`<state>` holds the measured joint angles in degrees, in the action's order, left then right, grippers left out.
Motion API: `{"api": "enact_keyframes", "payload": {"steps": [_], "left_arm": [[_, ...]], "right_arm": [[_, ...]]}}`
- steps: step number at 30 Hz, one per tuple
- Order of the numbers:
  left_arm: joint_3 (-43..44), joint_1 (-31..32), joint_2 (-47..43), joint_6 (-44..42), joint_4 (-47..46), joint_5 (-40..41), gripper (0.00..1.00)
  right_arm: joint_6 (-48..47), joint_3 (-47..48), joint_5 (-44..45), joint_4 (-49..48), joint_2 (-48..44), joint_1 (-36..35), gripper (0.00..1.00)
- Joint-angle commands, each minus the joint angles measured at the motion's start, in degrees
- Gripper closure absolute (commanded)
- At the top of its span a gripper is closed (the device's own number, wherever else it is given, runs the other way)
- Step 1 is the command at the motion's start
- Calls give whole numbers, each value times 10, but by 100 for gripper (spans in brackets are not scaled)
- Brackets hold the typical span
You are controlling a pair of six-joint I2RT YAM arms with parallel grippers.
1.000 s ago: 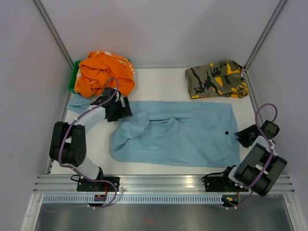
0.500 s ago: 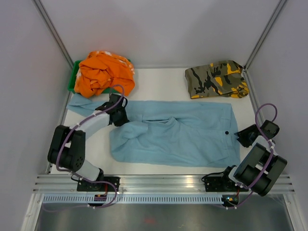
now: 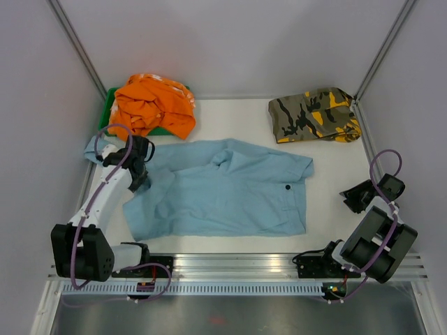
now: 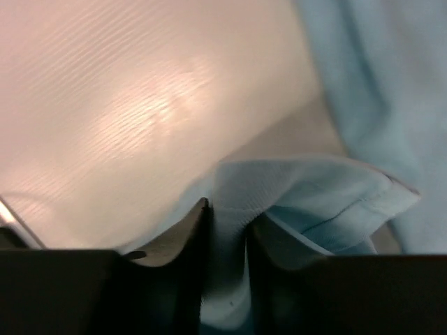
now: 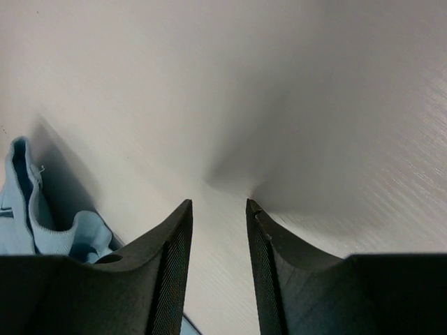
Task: Fold and stack the trousers
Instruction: Flatten the trousers out
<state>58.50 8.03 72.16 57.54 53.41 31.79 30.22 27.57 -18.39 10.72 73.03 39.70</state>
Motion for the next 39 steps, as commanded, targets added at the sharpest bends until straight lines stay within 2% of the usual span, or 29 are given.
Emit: {"api": "enact_keyframes", "payload": {"steps": [1,3,4,8,13,15,19,22,25,26,27,30,35,38,39], "left_arm": [[-43,-39,-15,81,59,36,64],[-72,-50,-31,64,29,7,43],[-79,-55,-46,39,-2,0,41],[-92,-69,-59,25,-7,16,38],[-124,-132,-55,-6,-36,14,39],[-145,-151,-53,-36,-96,-22,40],[-194,-181,-37,-85,-181,-64,40],[-218,-201,-13,-107,-257,-123,47],[-229,-202,7,-115,-312,-168,74],[-229,-202,9,-116,-318,-172,94],[-228,-202,11,-113,-320,-169,98],[-212,-209,3,-112,-298,-145,98],[-149,-225,-60,-94,-209,-112,98],[-103,-229,-83,-66,-132,-52,98],[-89,-231,-85,-53,-116,-35,98]], "right_arm": [[1,-1,1,-9,12,1,57],[2,-3,-2,-11,14,0,57],[1,-4,-4,-11,14,-1,57],[-12,2,-23,4,-10,-25,57],[-24,43,33,67,-75,-199,55],[-15,47,47,83,-85,-253,53],[1,41,47,109,-93,-308,48],[31,27,54,97,-93,-370,43],[62,25,80,82,-81,-448,39],[66,27,85,80,-76,-461,39],[70,29,93,79,-72,-488,39],[72,40,125,83,-55,-532,38],[76,53,215,131,10,-567,40],[77,55,222,124,57,-567,60],[77,56,223,118,79,-567,86]]}}
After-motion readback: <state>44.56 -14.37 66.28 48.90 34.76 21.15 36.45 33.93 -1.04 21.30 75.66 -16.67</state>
